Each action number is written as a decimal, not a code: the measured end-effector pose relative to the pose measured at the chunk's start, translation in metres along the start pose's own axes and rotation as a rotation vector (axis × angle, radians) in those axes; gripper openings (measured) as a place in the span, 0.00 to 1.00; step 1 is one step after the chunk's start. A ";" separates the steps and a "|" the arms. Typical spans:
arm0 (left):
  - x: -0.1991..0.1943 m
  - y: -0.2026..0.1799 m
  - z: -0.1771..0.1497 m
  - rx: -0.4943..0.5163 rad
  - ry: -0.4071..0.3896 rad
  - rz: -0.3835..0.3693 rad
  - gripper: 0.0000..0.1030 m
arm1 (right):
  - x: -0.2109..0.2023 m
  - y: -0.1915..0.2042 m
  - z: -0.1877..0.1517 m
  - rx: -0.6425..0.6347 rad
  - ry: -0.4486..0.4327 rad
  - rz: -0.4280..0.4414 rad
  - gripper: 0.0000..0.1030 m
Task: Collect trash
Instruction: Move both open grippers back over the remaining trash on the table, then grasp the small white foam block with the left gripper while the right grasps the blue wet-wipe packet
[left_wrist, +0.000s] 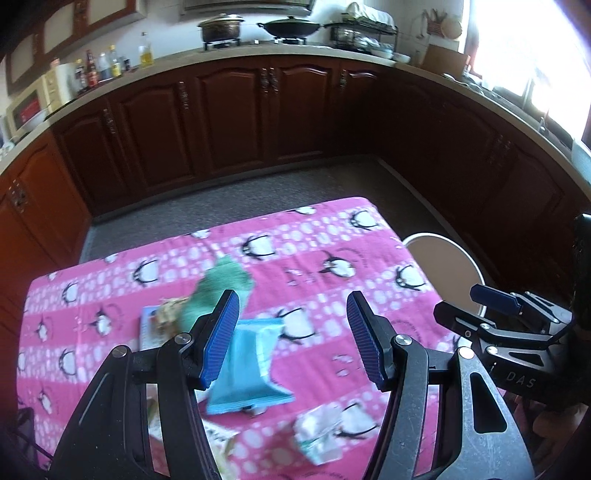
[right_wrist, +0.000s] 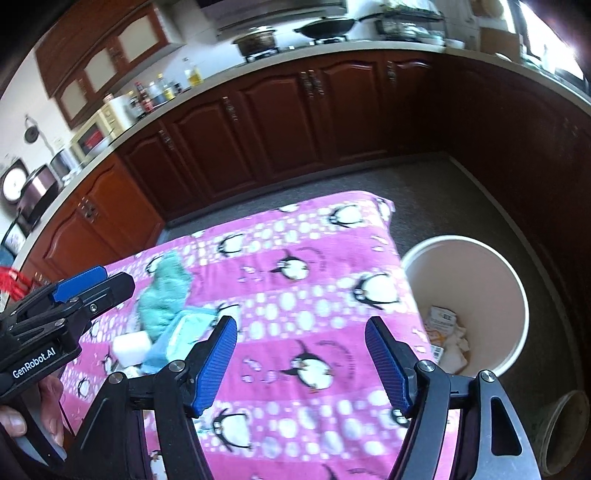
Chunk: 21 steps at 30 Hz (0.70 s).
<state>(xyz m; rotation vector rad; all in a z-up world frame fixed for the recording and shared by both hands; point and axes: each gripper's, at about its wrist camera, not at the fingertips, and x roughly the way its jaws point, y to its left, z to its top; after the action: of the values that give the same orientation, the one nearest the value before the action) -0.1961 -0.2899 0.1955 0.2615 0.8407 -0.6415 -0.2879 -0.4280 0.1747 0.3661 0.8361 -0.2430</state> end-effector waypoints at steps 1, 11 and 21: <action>-0.002 0.005 -0.002 -0.008 0.000 0.001 0.58 | 0.000 0.006 0.000 -0.009 0.000 0.003 0.68; -0.019 0.069 -0.027 -0.090 0.028 -0.043 0.58 | 0.008 0.053 -0.002 -0.089 0.021 0.061 0.71; -0.017 0.130 -0.056 -0.147 0.103 -0.077 0.68 | 0.040 0.078 -0.016 -0.132 0.110 0.113 0.73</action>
<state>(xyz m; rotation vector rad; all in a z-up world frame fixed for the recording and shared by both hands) -0.1578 -0.1550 0.1681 0.1303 0.9965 -0.6386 -0.2453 -0.3536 0.1517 0.3037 0.9315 -0.0629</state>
